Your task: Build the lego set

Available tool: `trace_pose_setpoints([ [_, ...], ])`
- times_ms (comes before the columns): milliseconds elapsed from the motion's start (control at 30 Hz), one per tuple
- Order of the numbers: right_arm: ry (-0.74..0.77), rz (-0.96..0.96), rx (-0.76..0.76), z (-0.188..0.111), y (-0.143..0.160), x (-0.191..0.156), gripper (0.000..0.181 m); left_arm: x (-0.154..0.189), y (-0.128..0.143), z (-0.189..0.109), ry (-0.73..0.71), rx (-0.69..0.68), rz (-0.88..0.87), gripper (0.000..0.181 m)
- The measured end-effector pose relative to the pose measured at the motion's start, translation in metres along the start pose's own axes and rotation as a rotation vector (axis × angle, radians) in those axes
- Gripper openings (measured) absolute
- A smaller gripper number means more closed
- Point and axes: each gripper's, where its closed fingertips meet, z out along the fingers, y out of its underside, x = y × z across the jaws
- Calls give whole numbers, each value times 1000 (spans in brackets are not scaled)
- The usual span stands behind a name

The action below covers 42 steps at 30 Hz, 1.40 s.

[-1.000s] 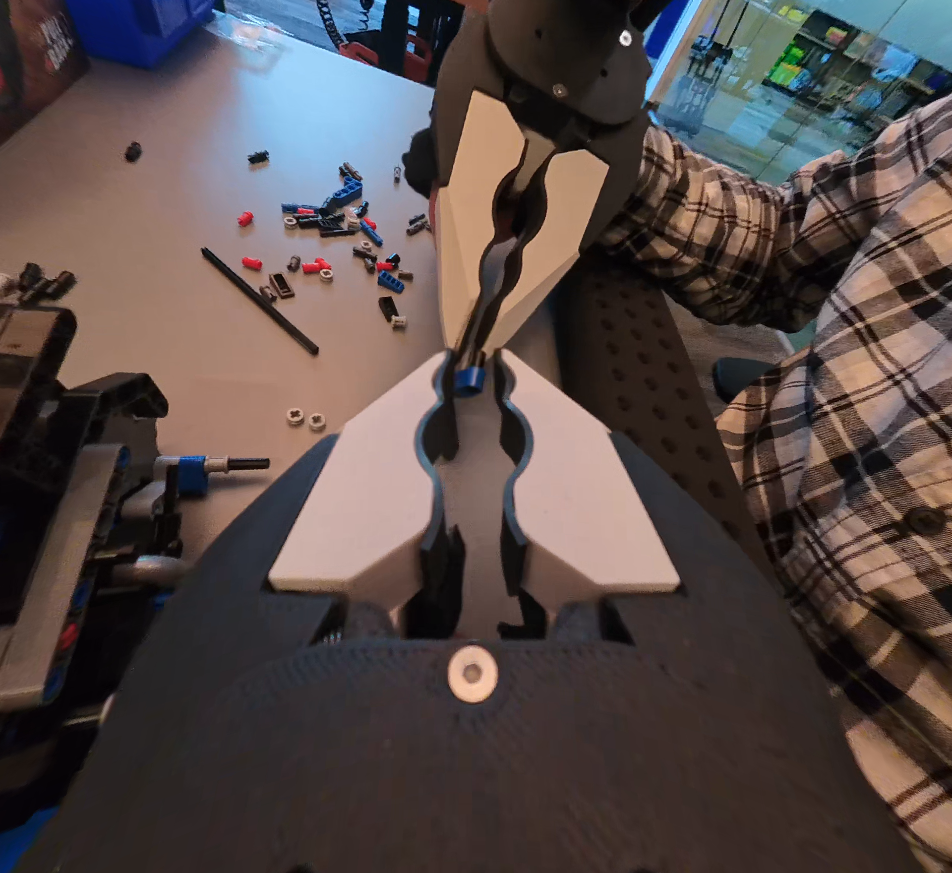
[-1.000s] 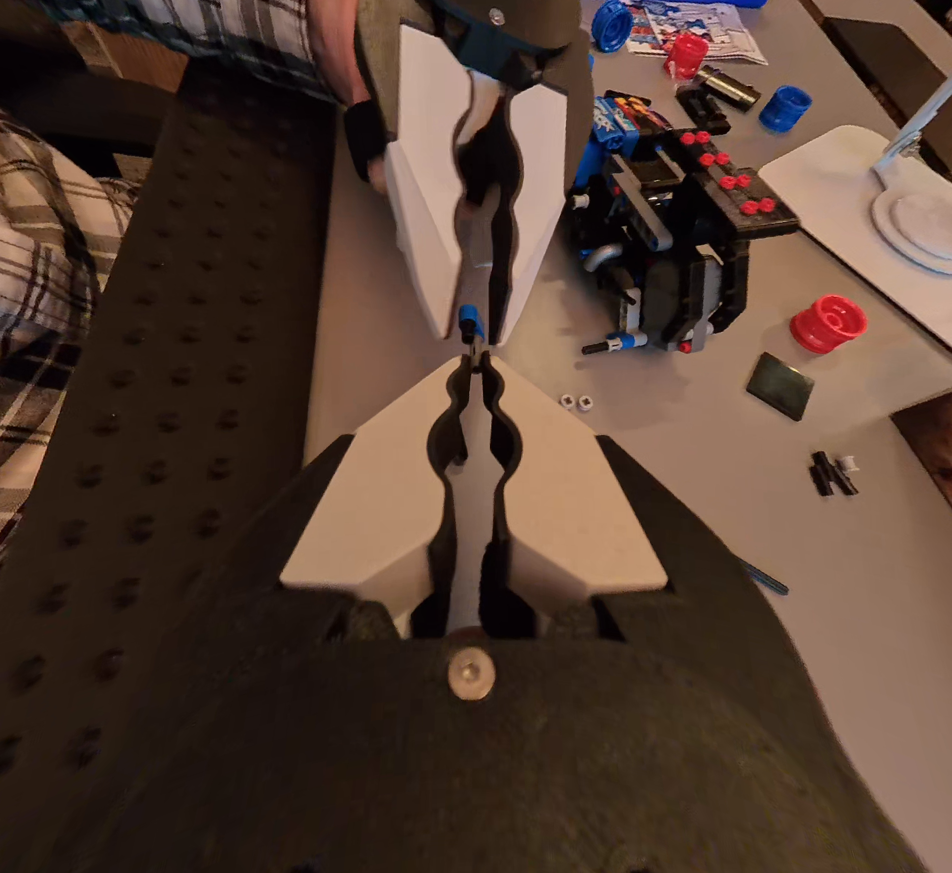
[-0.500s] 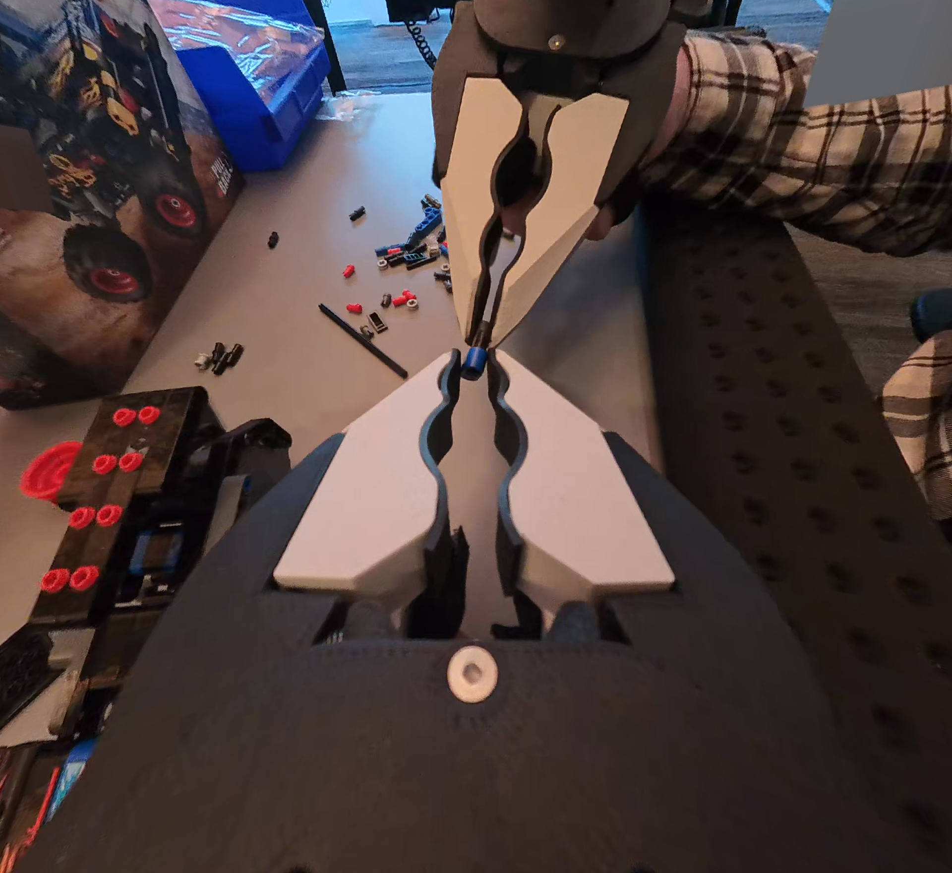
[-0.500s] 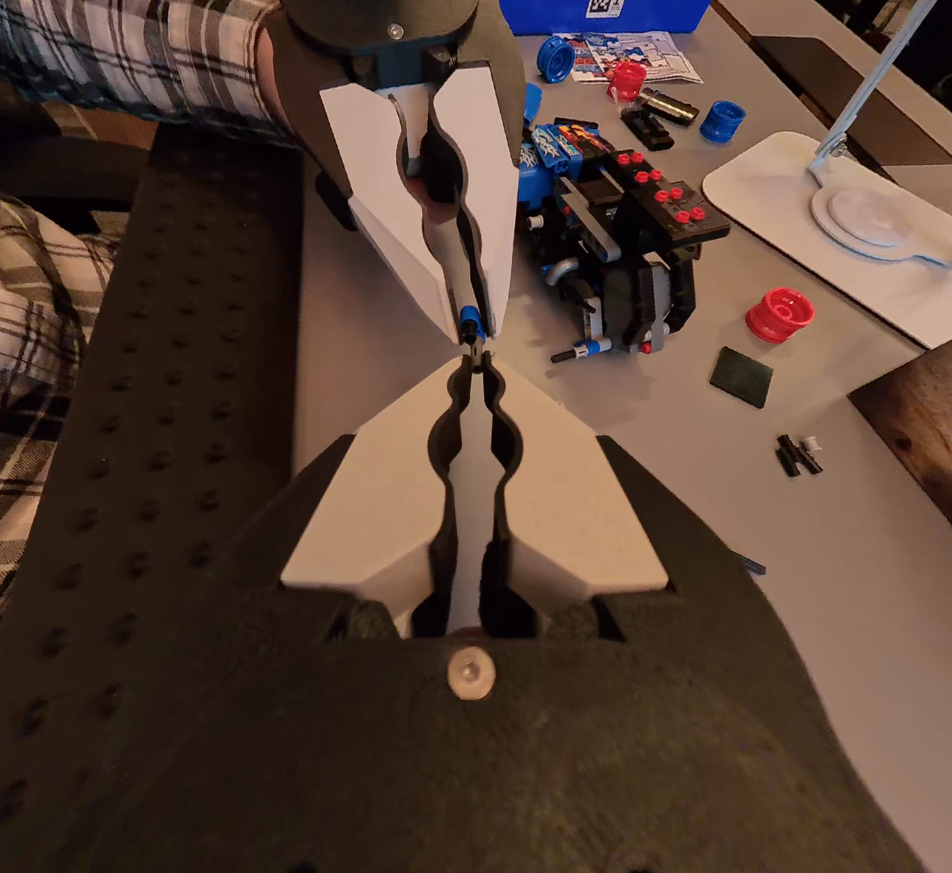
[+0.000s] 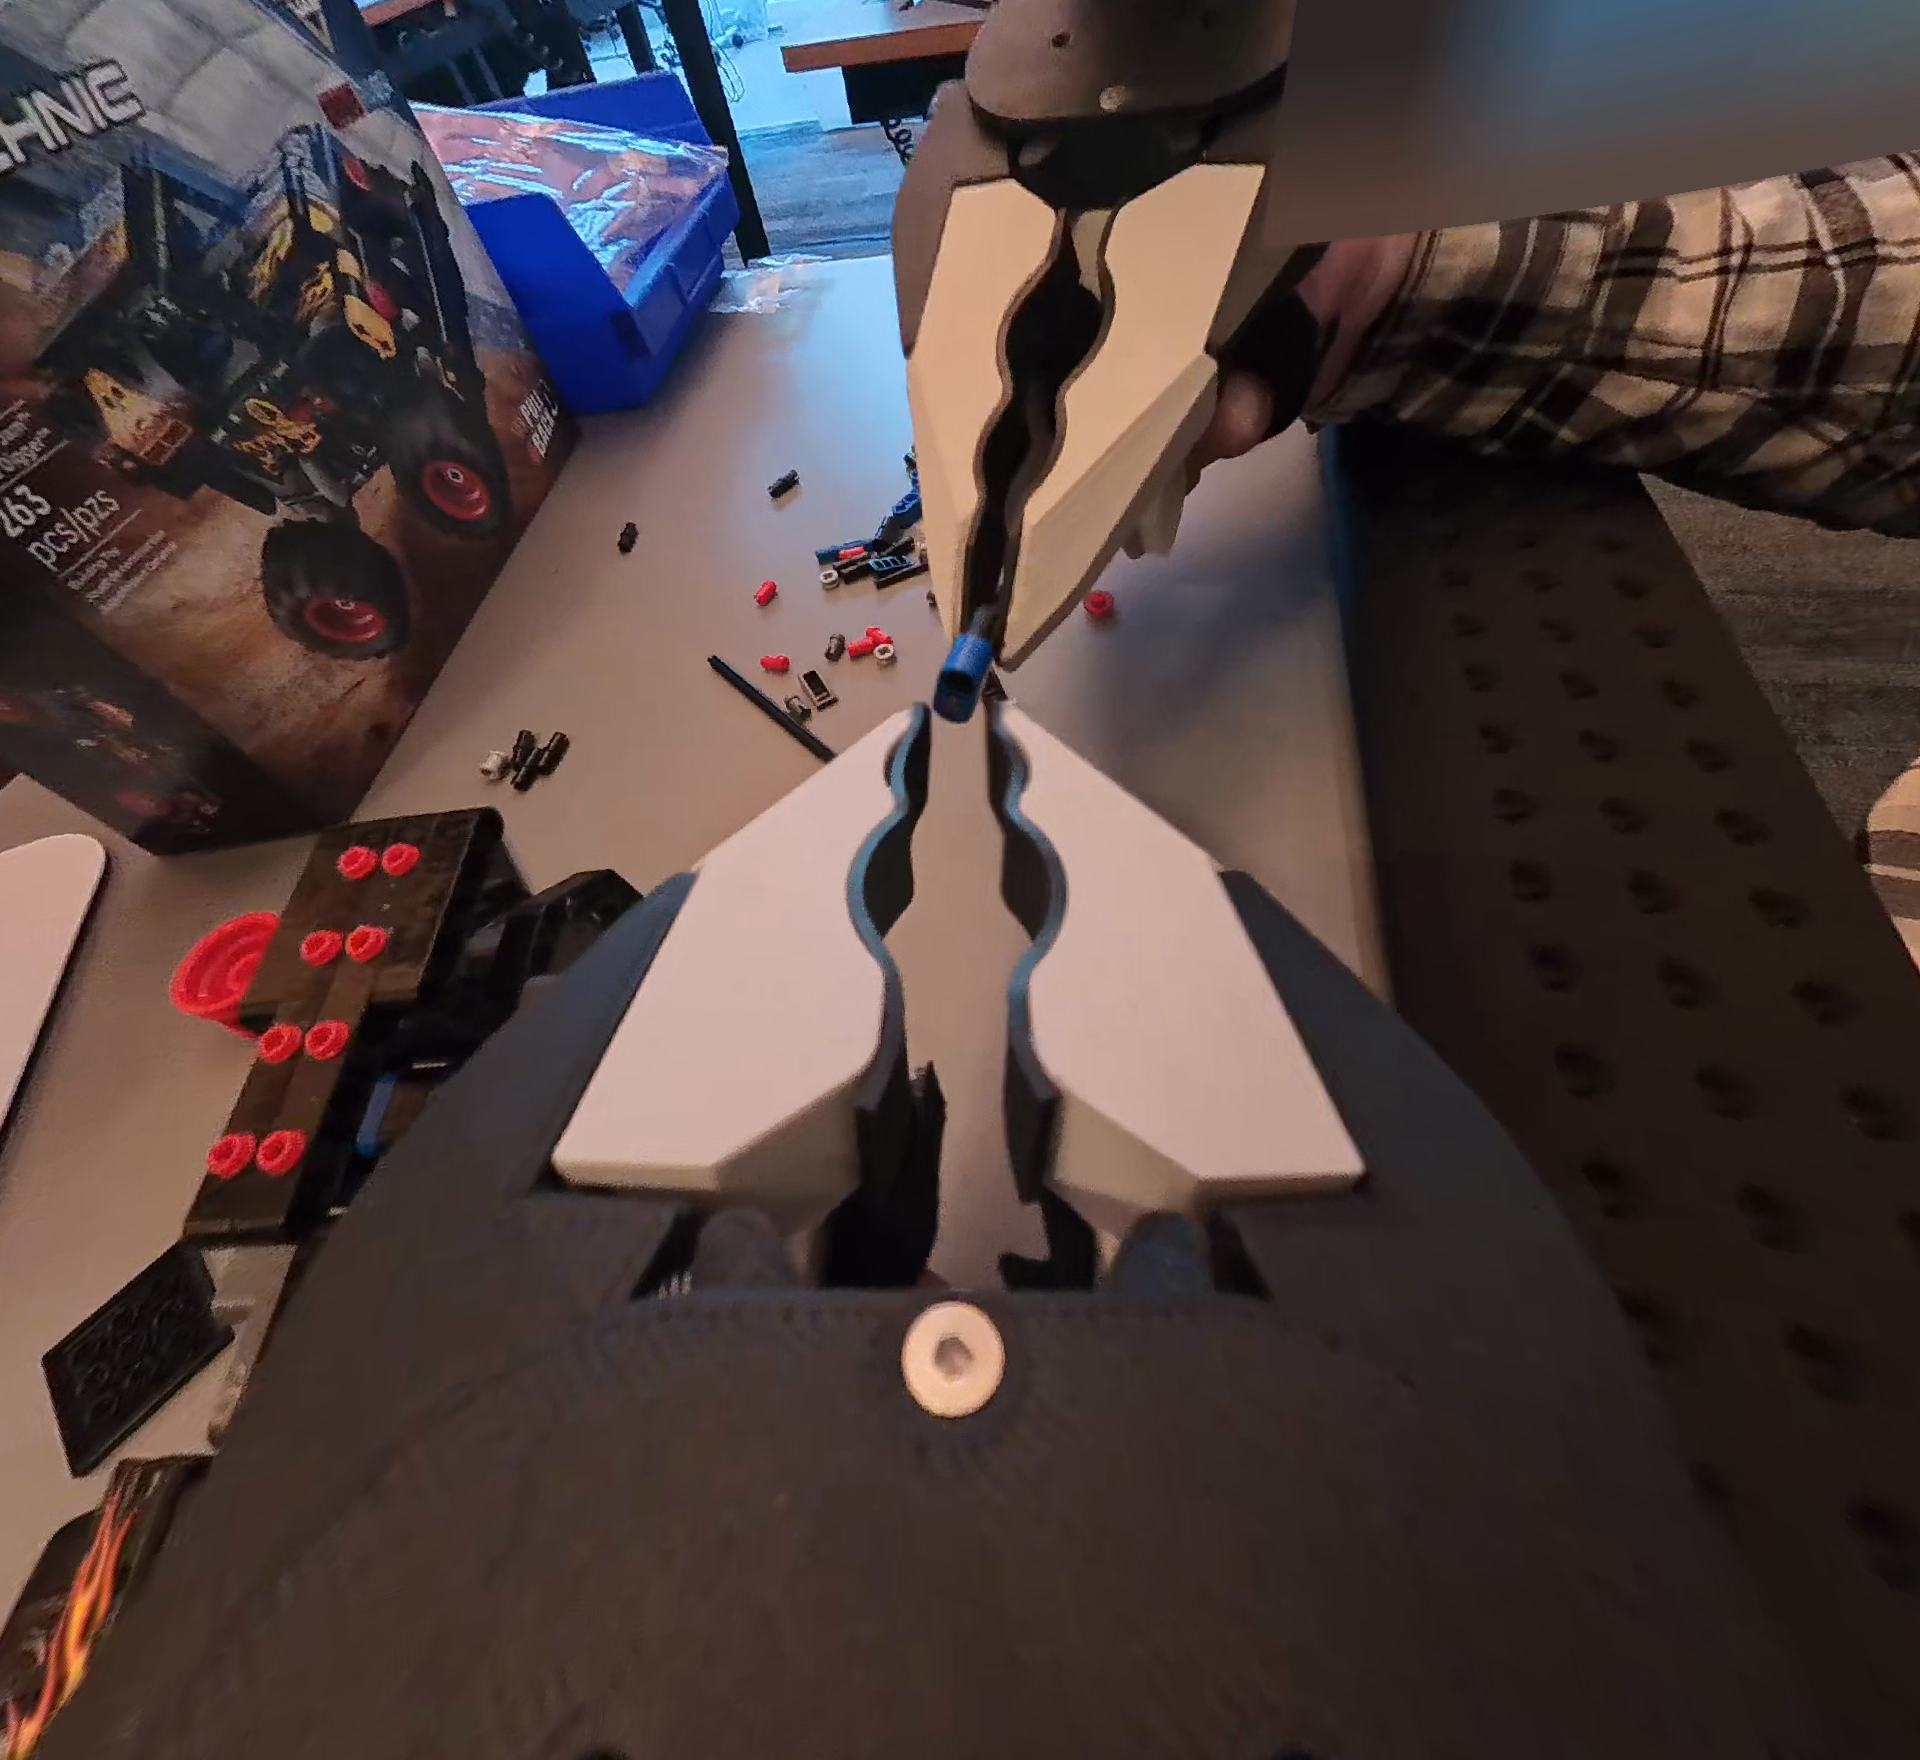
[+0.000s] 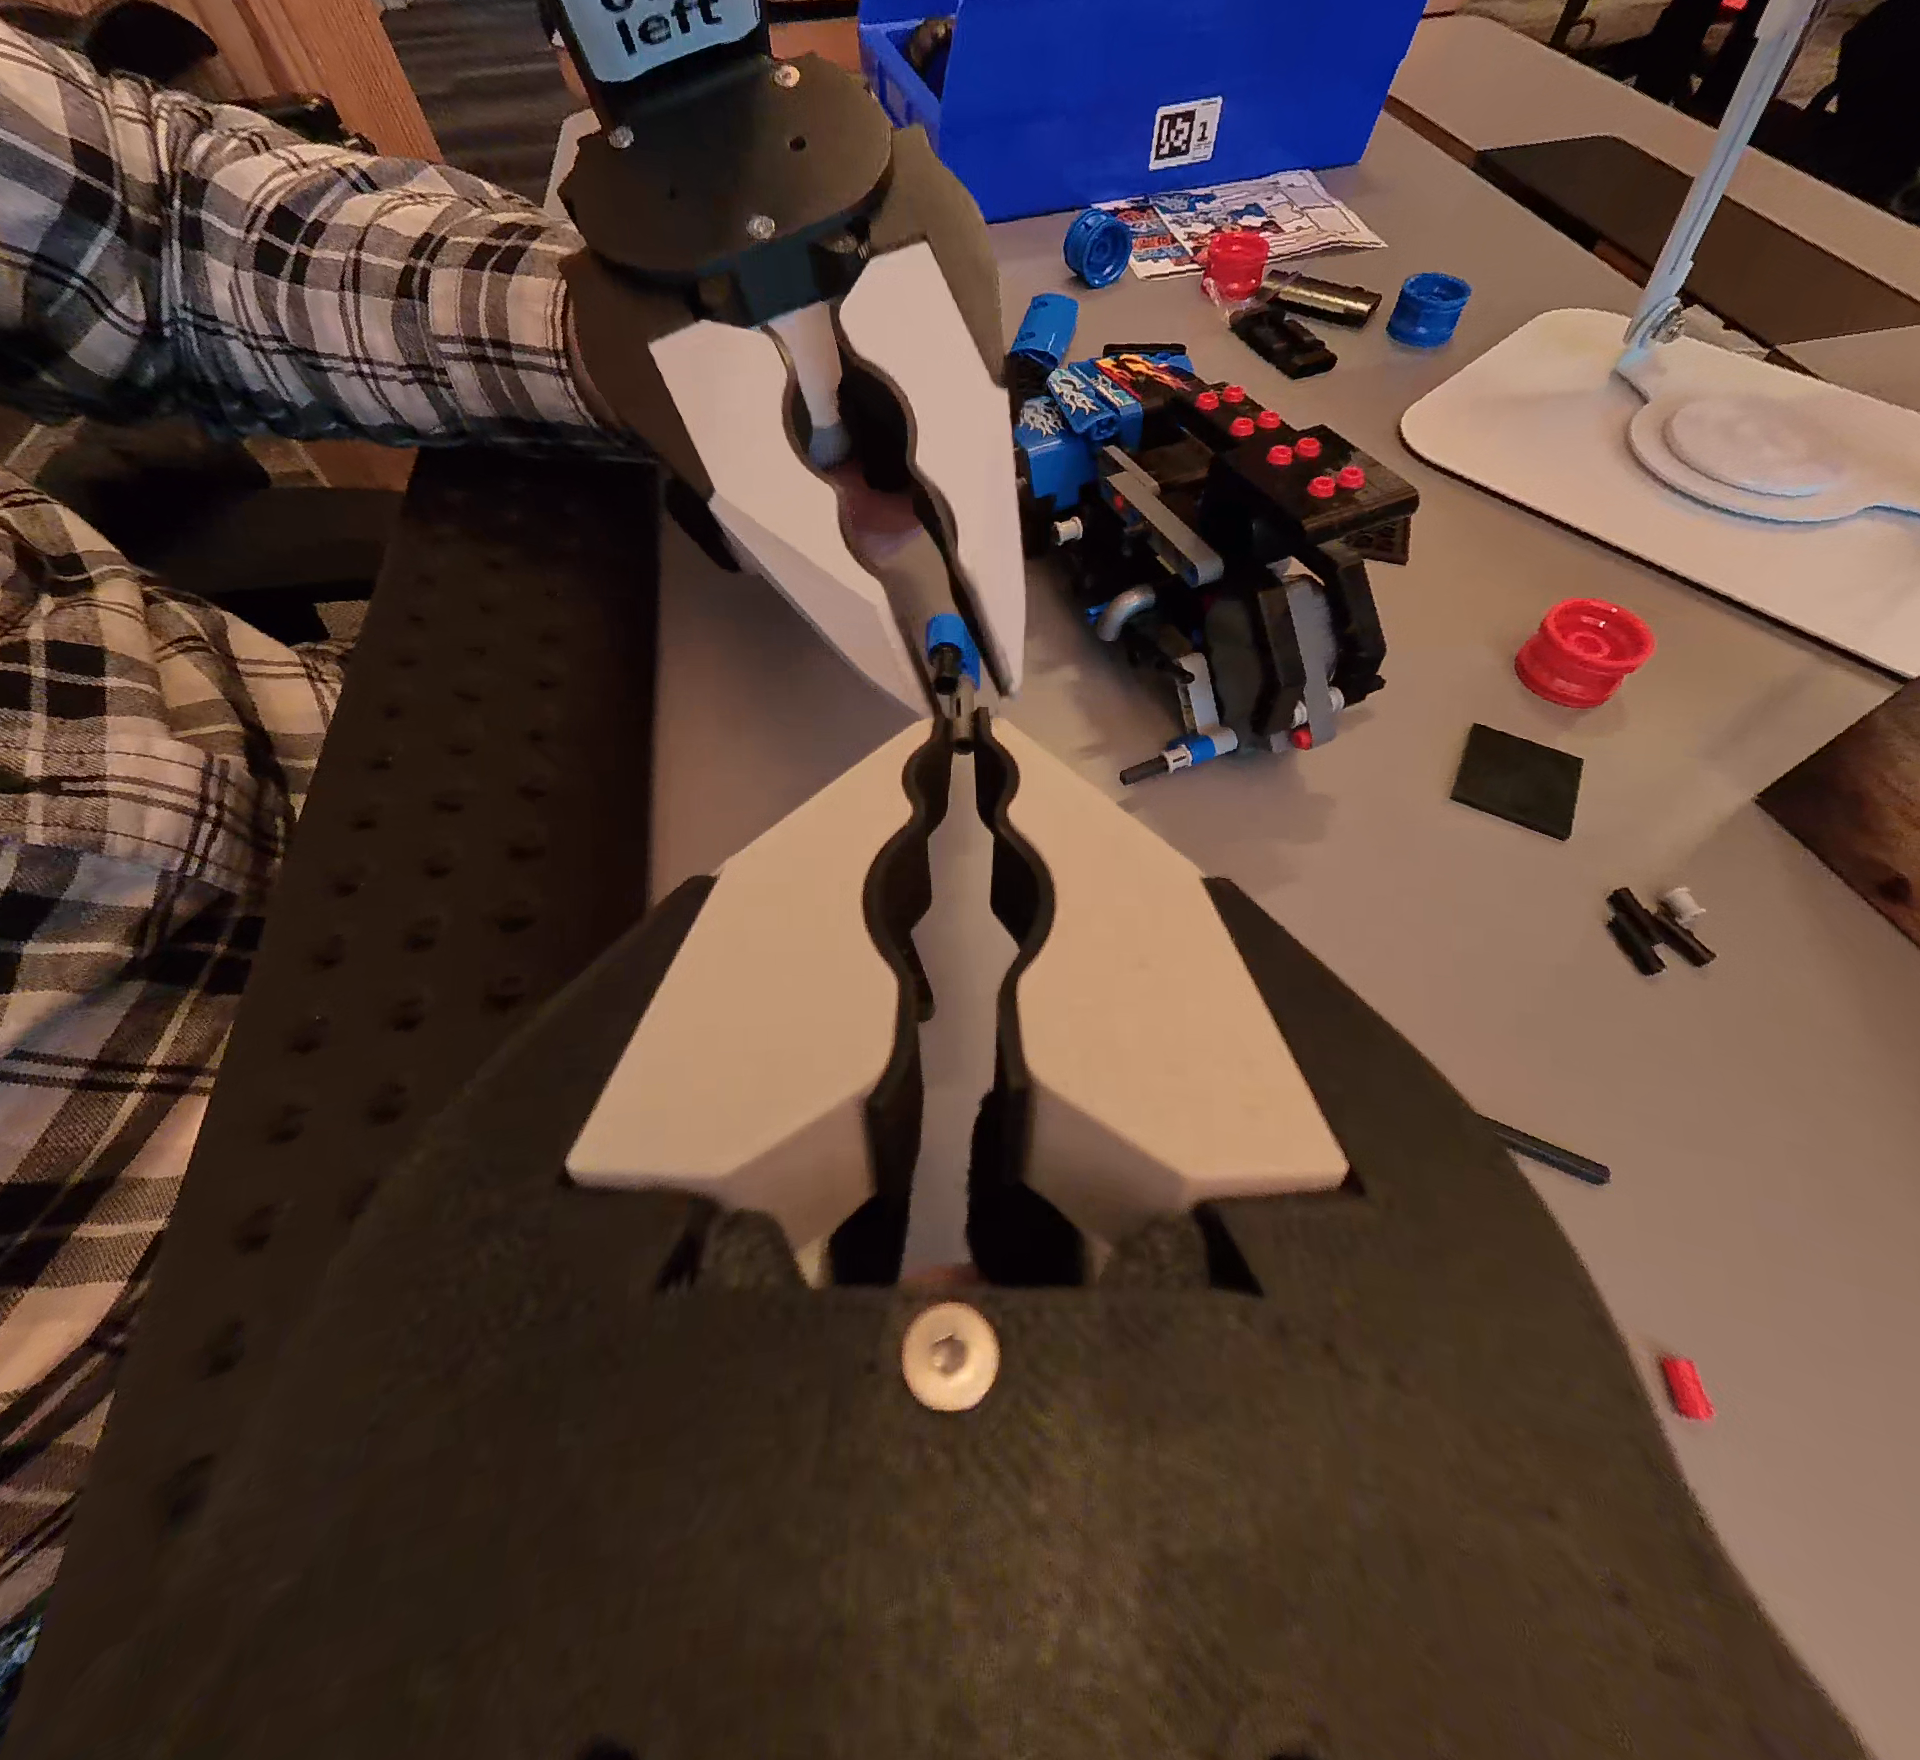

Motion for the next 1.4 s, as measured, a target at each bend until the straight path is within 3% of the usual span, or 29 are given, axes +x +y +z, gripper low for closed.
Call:
trace_pose_setpoints([
  [67, -7, 2, -7, 2, 1, -1, 2, 0, -4, -1, -1, 18, 0, 15],
  [267, -17, 26, 6, 3, 0, -2, 2, 2, -3, -1, -8, 5, 40, 7],
  [333, -29, 34, 4, 2, 1, -2, 12, 2, -4, -3, -1, 11, 20, 6],
  [533, -50, -80, -318, 13, 63, -8, 24, -6, -2, -8, -11, 5, -32, 6],
  [633, -73, -104, -447, 21, 85, -13, 15, -7, 1, -8, -10, -8, -49, 6],
  [667, -83, -109, -457, 22, 87, -15, 5, -6, 2, -8, -5, -9, -55, 6],
  [733, -73, -106, -464, 22, 87, -14, 5, -7, 1, -8, -5, -2, -73, 6],
  [800, -53, -58, -384, 18, 73, -9, 5, -9, -3, -10, -1, 25, -104, 6],
  [900, 11, 83, -121, 2, 24, 8, 5, -12, -13, -16, 12, 93, -172, 5],
  [1000, -12, 228, 187, -16, -27, 15, 5, -14, -29, -20, 44, 179, -237, 5],
  [1067, -54, 289, 303, -19, -43, 14, 5, -14, -38, -22, 62, 223, -270, 6],
  [1233, -173, 418, 471, -18, -65, 8, 5, -12, -47, -23, 88, 269, -317, 5],
  [1400, -230, 457, 522, -20, -68, 7, 5, -12, -51, -26, 120, 304, -379, 6],
])
